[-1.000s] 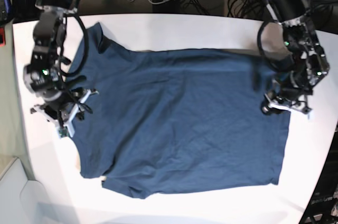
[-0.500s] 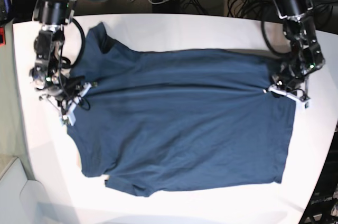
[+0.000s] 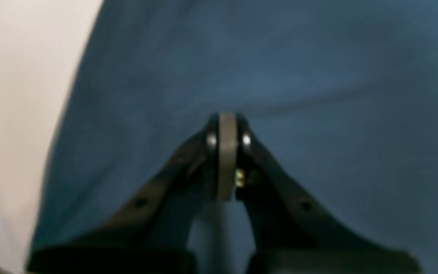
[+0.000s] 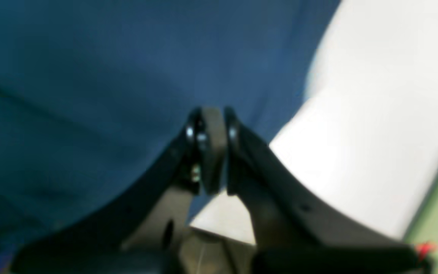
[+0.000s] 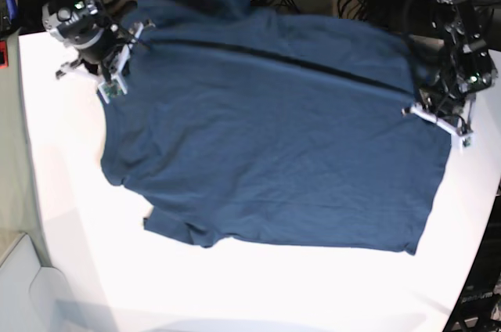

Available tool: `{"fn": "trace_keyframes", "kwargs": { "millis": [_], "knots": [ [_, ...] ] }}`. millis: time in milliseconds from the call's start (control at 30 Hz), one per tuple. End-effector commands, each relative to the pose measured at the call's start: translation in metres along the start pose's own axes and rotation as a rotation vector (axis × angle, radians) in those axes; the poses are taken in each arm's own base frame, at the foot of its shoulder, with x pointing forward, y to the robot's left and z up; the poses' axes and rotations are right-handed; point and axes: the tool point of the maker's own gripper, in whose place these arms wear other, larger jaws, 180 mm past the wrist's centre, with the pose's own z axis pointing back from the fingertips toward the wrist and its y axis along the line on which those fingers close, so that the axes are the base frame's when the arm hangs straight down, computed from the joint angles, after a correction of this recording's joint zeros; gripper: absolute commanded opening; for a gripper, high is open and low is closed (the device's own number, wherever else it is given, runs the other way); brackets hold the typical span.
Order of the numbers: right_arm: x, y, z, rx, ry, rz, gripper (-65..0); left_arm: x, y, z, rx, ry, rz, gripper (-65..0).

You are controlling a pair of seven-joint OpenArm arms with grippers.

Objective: Layout the t-shirt on the table in an organized manner, then fold the t-shirt properly
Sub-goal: 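Pull the t-shirt edge taut between both grippers and release, then grasp the t-shirt hem corner with the right gripper and drag it outward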

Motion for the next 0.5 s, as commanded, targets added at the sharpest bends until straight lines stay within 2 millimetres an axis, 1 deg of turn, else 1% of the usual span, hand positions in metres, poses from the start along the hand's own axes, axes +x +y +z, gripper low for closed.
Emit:
{"fn": "trace_keyframes", "kwargs": {
  "millis": [0,67,100,133,167,200,267,300,400,467],
  "knots": [
    [0.004,-0.006,0.003,-0.02,-0.013,0.005,-63.2,0.027,-0.007,0.01,-0.025,-0.073,-0.012,-65.0],
    [0.018,-0.015,-0.001,-0.04,-0.044,0.01,-63.0,0.038,-0.017,0.016,-0.062,-0.108,-0.005,-65.0],
    [0.023,-0.02,-0.003,-0.053,-0.054,0.01,-62.8,0.039,-0.018,0.015,-0.071,-0.113,0.004,-65.0],
    [0.028,-0.026,-0.004,-0.065,-0.067,0.006,-62.7,0.039,-0.02,0.012,-0.076,-0.109,0.012,-65.0],
    [0.036,-0.032,-0.004,-0.08,-0.085,0.004,-62.7,0.043,-0.021,0.007,-0.081,-0.116,0.023,-65.0],
    [0.046,-0.038,-0.006,-0.094,-0.108,0.003,-62.6,0.043,-0.02,0.001,-0.082,-0.11,0.039,-65.0],
    [0.063,-0.048,-0.009,-0.112,-0.141,0.001,-60.4,0.034,-0.013,-0.014,-0.076,-0.073,0.078,-65.0],
    [0.074,-0.055,-0.012,-0.125,-0.152,0.0,-58.0,0.025,-0.008,-0.023,-0.068,-0.046,0.102,-65.0],
    [0.103,-0.079,-0.02,-0.167,-0.152,-0.012,-47.7,-0.001,0.009,-0.042,-0.039,-0.003,0.163,-65.0],
    [0.121,-0.095,-0.028,-0.185,-0.155,-0.03,-41.6,-0.015,0.016,-0.052,-0.023,0.011,0.189,-65.0]
  ]
}}
